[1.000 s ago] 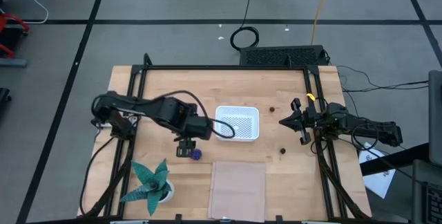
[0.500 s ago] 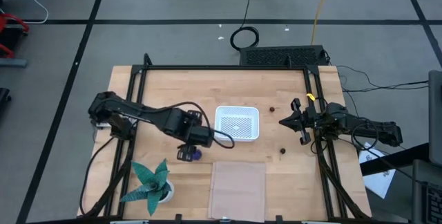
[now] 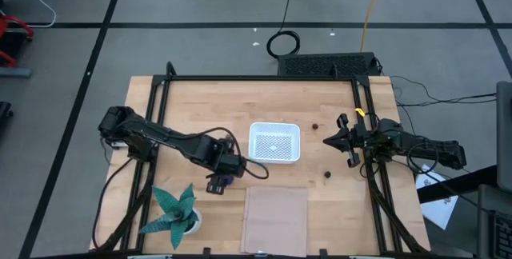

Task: Pick and placing Produce into tupperware
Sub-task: Put the grapes into the white bin

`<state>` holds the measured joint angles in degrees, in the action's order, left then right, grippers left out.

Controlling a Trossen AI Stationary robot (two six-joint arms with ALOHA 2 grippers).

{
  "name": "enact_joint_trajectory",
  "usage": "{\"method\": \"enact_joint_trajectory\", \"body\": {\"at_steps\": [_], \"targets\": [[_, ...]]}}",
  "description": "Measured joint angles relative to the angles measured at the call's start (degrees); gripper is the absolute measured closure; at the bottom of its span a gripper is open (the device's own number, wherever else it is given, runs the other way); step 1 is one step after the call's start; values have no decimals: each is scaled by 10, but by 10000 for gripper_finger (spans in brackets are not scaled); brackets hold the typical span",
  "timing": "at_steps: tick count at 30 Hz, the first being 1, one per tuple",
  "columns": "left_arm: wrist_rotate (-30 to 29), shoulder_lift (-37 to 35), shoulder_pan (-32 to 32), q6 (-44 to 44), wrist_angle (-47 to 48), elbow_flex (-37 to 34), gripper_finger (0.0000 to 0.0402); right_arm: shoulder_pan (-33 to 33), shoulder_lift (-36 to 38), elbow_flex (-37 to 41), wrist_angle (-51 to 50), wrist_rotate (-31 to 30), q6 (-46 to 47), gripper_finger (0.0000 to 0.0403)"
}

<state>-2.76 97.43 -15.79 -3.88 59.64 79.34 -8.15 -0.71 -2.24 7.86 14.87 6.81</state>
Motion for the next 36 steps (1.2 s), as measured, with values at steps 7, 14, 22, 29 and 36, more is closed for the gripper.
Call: {"method": "enact_joint_trajectory", "body": {"at_steps": [7,14,22,29,36], "targets": [[47,0,0,-5,-62,-56,112,0,0,0,0,0,0,403],[49,0,9,-45,-106,-88,112,0,0,0,-2,0,0,403],[56,0,2,-93,-128,-90,112,0,0,0,-5,0,0,403],[47,0,-1,-128,-131,-113,112,0,0,0,-11,0,0,403],[36,0,-1,-133,-152,-146,112,0,0,0,-11,0,0,403]]}}
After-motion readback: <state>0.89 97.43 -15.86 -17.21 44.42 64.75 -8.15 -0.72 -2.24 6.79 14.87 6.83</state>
